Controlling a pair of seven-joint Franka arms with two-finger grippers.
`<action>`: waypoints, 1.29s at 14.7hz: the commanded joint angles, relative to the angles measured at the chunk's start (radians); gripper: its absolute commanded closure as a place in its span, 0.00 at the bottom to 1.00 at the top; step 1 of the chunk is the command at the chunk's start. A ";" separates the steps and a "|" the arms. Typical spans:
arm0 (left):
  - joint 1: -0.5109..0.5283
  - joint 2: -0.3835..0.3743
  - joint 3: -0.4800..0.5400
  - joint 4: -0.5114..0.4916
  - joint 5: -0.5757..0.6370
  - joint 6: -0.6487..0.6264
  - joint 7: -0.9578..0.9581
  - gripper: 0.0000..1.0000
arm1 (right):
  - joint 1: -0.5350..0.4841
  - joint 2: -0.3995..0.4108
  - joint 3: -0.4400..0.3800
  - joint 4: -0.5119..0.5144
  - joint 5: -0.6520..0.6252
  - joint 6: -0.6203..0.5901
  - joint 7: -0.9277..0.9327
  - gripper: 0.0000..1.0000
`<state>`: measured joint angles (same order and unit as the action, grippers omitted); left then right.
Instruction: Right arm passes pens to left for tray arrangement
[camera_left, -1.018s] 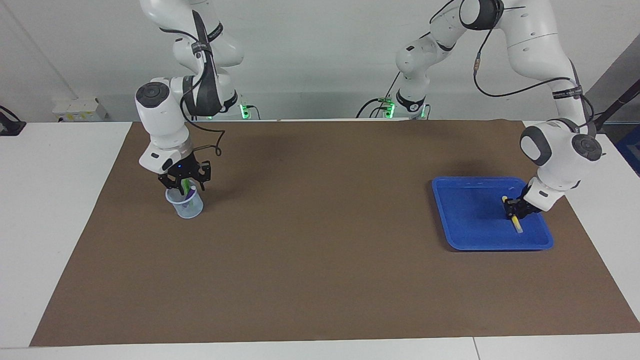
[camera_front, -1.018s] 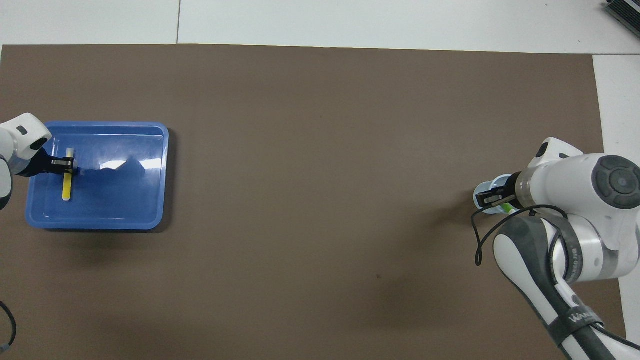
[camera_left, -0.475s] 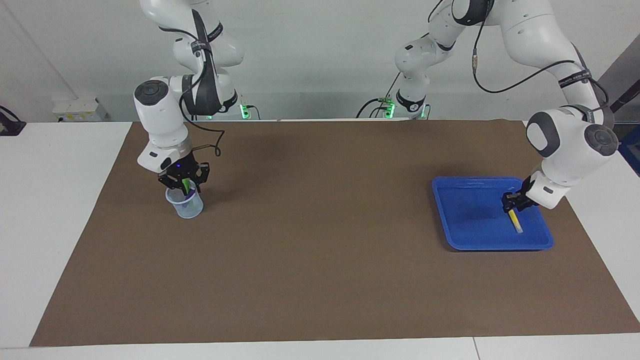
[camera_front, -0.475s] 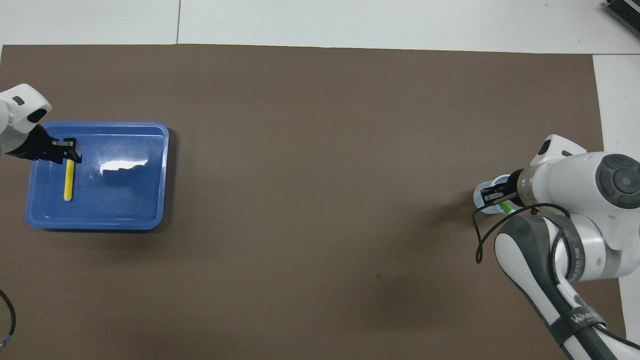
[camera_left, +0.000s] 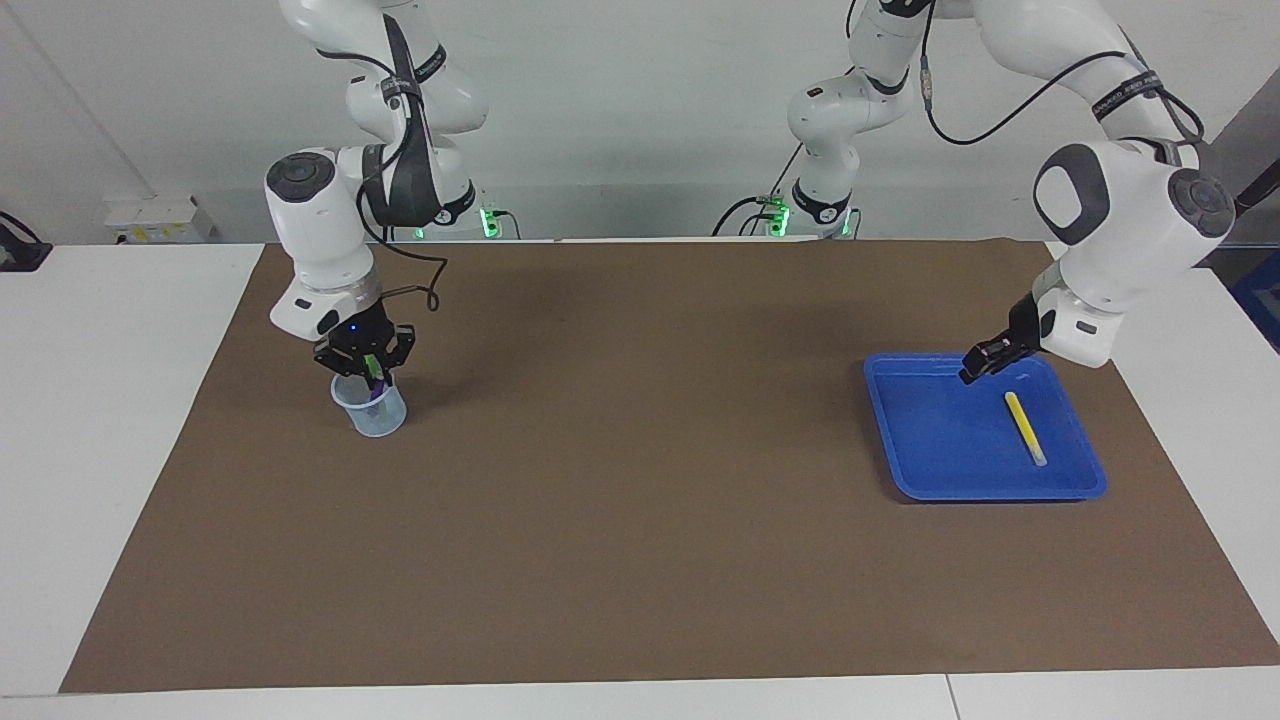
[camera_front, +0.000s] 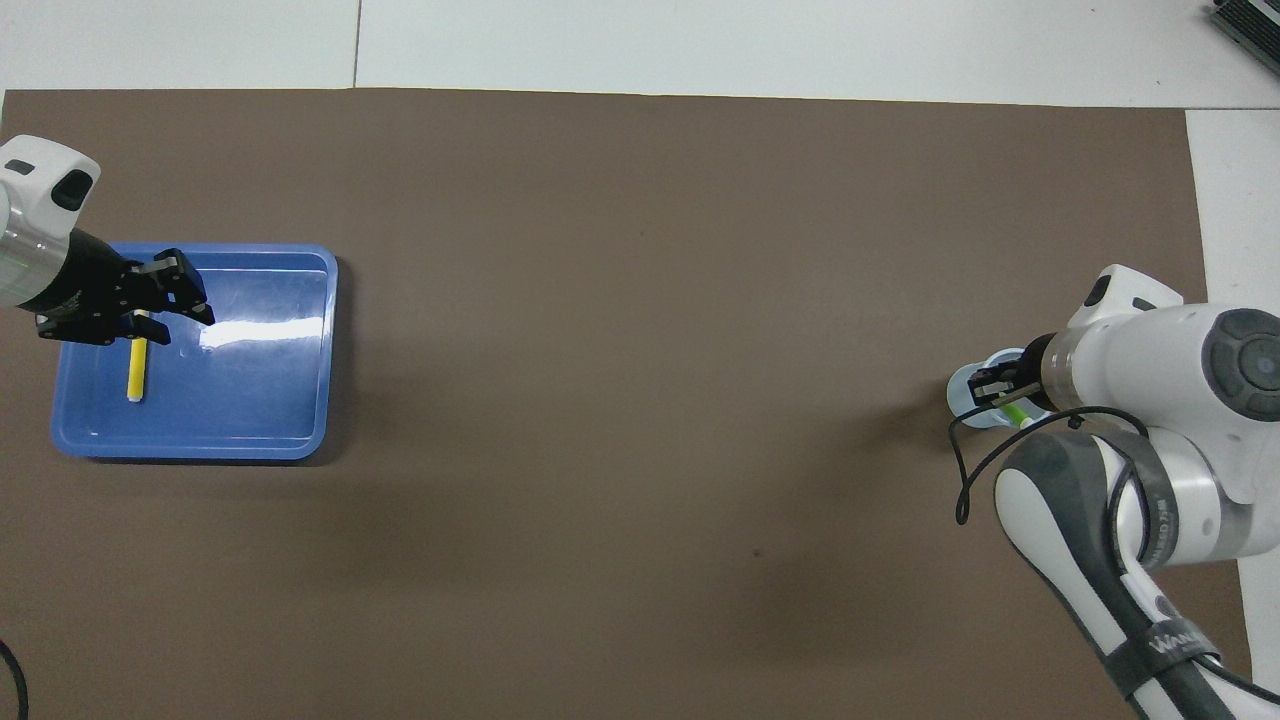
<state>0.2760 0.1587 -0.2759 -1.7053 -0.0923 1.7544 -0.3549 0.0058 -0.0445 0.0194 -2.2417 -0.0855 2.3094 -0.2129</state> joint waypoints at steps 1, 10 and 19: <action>-0.069 -0.089 0.015 -0.004 -0.101 -0.065 -0.219 0.47 | -0.018 -0.003 0.008 -0.015 -0.023 0.001 0.004 1.00; -0.259 -0.226 0.003 -0.023 -0.282 -0.101 -0.807 0.28 | -0.029 -0.011 0.008 0.026 -0.023 -0.083 -0.020 1.00; -0.264 -0.294 0.009 -0.163 -0.277 -0.023 -0.869 0.21 | -0.027 -0.052 0.007 0.145 -0.014 -0.291 -0.085 1.00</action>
<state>0.0072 -0.0940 -0.2703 -1.8269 -0.3557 1.7063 -1.2198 -0.0081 -0.0799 0.0193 -2.1041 -0.0859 2.0399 -0.2620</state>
